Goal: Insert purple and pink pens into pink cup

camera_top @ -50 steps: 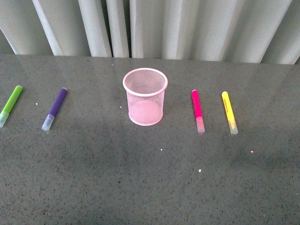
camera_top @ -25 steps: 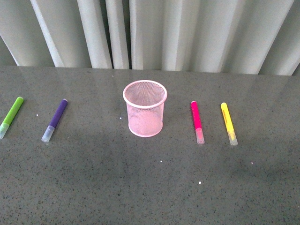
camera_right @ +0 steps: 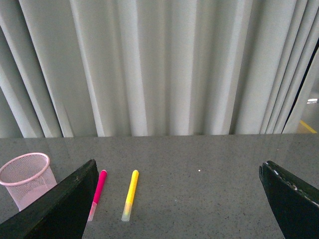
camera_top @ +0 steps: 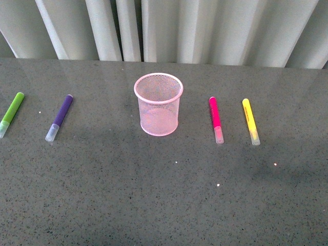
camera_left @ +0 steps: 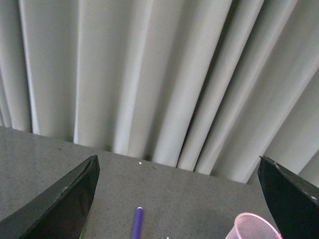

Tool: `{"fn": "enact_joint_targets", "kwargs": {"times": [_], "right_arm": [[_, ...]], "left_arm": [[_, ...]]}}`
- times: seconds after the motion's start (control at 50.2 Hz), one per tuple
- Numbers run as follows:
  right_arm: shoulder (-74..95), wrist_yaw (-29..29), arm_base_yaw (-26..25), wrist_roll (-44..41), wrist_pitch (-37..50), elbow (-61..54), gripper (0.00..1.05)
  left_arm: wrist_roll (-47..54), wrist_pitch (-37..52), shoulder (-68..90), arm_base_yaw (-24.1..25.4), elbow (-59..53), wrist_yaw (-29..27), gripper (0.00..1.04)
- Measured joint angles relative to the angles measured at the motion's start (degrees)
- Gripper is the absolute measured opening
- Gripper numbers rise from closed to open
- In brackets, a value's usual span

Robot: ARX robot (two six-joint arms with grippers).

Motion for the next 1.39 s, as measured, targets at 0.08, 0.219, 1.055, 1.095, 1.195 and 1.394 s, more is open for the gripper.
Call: {"fn": "enact_joint_targets", "kwargs": {"times": [0.08, 0.219, 1.055, 1.095, 1.195, 1.394], "right_arm": [[0.0, 0.0, 0.0, 0.0, 0.0, 0.0, 0.98], [0.0, 0.0, 0.0, 0.0, 0.0, 0.0, 0.98], [0.0, 0.0, 0.0, 0.0, 0.0, 0.0, 0.98], [0.0, 0.0, 0.0, 0.0, 0.0, 0.0, 0.98], [0.0, 0.0, 0.0, 0.0, 0.0, 0.0, 0.98], [0.0, 0.0, 0.0, 0.0, 0.0, 0.0, 0.98]], "left_arm": [[0.3, 1.5, 9.9, -0.7, 4.8, 2.2, 0.98], [2.2, -1.9, 20.8, -2.0, 13.1, 3.3, 0.98], [18.5, -31.6, 68.0, 3.0, 53.5, 6.2, 0.98], [18.5, -31.7, 68.7, 3.1, 53.6, 6.7, 0.98], [18.8, -31.8, 70.2, 3.1, 53.6, 7.3, 0.98], [20.1, -31.9, 73.3, 2.5, 53.7, 8.7, 0.98]]}}
